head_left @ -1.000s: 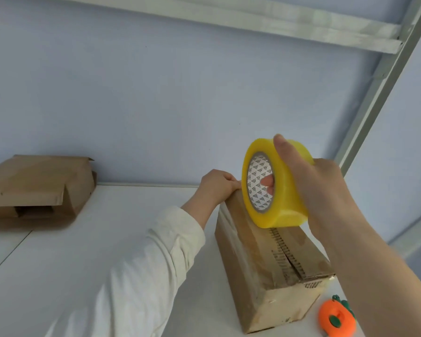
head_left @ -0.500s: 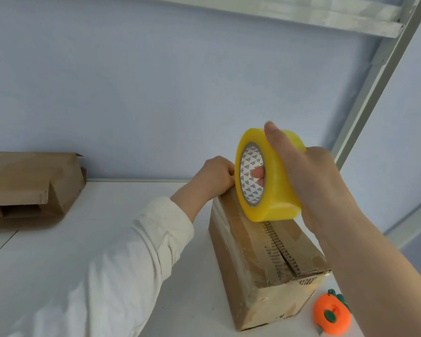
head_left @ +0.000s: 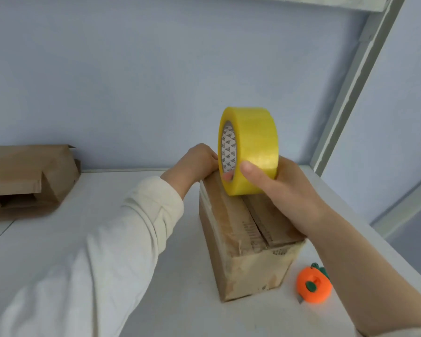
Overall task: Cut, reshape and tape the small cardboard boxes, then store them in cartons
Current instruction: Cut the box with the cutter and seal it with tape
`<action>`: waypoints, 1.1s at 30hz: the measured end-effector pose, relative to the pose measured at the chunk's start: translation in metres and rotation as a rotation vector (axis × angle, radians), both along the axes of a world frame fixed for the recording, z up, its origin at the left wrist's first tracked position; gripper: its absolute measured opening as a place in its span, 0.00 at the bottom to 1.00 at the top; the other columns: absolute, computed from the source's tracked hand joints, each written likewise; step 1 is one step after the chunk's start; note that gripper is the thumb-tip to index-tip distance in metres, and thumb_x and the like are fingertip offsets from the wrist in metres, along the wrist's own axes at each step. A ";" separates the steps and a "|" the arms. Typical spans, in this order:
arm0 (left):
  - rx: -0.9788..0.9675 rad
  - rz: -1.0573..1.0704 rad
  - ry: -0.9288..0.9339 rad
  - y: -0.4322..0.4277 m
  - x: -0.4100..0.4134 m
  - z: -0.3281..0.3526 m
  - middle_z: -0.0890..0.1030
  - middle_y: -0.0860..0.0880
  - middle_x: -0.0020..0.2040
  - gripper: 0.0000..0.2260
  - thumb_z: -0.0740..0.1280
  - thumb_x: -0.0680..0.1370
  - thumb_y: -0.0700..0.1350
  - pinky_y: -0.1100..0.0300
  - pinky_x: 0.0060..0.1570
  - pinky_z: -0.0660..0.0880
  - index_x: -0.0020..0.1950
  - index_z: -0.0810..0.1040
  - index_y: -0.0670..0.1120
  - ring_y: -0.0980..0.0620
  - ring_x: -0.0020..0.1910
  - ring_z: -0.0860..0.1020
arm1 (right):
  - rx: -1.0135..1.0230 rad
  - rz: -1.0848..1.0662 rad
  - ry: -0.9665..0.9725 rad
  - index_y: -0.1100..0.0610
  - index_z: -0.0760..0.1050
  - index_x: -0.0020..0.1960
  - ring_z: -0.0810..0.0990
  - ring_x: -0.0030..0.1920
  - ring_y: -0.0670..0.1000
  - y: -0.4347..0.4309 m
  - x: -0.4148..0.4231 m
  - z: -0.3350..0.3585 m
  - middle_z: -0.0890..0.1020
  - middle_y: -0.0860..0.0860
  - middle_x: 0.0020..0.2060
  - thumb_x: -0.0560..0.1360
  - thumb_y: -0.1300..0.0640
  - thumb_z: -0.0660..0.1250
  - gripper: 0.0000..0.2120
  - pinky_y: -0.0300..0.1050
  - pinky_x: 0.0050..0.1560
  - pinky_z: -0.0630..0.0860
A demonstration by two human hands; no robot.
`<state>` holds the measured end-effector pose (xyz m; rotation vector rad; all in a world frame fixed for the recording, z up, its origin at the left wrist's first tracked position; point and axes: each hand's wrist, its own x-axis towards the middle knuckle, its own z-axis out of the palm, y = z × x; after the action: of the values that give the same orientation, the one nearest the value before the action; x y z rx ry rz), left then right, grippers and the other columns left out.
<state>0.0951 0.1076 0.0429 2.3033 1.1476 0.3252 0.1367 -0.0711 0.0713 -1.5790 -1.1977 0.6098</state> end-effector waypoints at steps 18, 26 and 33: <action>-0.036 -0.042 -0.130 -0.011 -0.007 -0.006 0.78 0.48 0.34 0.16 0.67 0.75 0.56 0.65 0.34 0.71 0.35 0.79 0.44 0.51 0.35 0.76 | -0.339 -0.253 0.236 0.56 0.77 0.34 0.74 0.21 0.36 -0.128 -0.064 -0.005 0.77 0.42 0.18 0.62 0.34 0.54 0.27 0.27 0.22 0.67; 0.255 -0.689 -0.359 -0.065 -0.075 -0.031 0.66 0.52 0.72 0.33 0.57 0.68 0.73 0.62 0.73 0.48 0.65 0.71 0.54 0.58 0.73 0.58 | -0.311 -0.271 0.288 0.54 0.76 0.36 0.76 0.22 0.40 -0.133 -0.059 -0.013 0.80 0.45 0.22 0.61 0.34 0.56 0.25 0.31 0.25 0.70; 0.621 -0.684 -0.263 -0.066 -0.091 -0.047 0.66 0.53 0.72 0.39 0.63 0.65 0.72 0.46 0.70 0.59 0.70 0.65 0.54 0.55 0.72 0.63 | -0.243 -0.123 0.369 0.40 0.79 0.24 0.84 0.38 0.53 -0.124 -0.059 0.017 0.84 0.48 0.29 0.55 0.37 0.62 0.10 0.54 0.52 0.78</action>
<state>0.0038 0.0412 -0.0043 2.8860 0.0782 0.7593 0.0776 -0.1956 0.0880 -1.6369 -0.7676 0.9459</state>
